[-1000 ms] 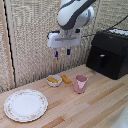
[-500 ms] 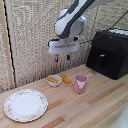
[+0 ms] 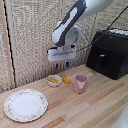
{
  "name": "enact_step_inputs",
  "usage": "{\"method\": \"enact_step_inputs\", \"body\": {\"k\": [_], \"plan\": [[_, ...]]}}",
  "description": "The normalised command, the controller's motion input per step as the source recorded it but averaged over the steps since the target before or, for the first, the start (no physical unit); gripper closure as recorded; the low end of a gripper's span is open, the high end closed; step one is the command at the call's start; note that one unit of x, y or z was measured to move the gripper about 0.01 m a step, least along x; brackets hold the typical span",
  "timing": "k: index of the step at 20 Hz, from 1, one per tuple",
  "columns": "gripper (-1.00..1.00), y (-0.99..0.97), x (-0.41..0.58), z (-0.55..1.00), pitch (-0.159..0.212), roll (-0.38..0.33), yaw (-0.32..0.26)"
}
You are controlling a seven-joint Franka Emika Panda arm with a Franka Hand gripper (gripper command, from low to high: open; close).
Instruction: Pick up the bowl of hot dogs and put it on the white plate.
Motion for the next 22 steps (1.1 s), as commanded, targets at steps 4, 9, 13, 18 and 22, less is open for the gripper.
{"method": "enact_step_inputs", "body": {"k": [4,9,13,18,22], "plan": [[-1.00,-0.07,0.165,-0.34,0.088,-0.005,0.003],[-1.00,0.00,0.041,-0.33,0.087,-0.024,0.006],[-1.00,0.00,0.139,-0.28,0.046,-0.031,0.019],[1.00,0.00,0.238,-0.22,0.001,-0.016,0.036],[1.00,0.00,0.184,-0.18,0.000,-0.016,0.027]]}}
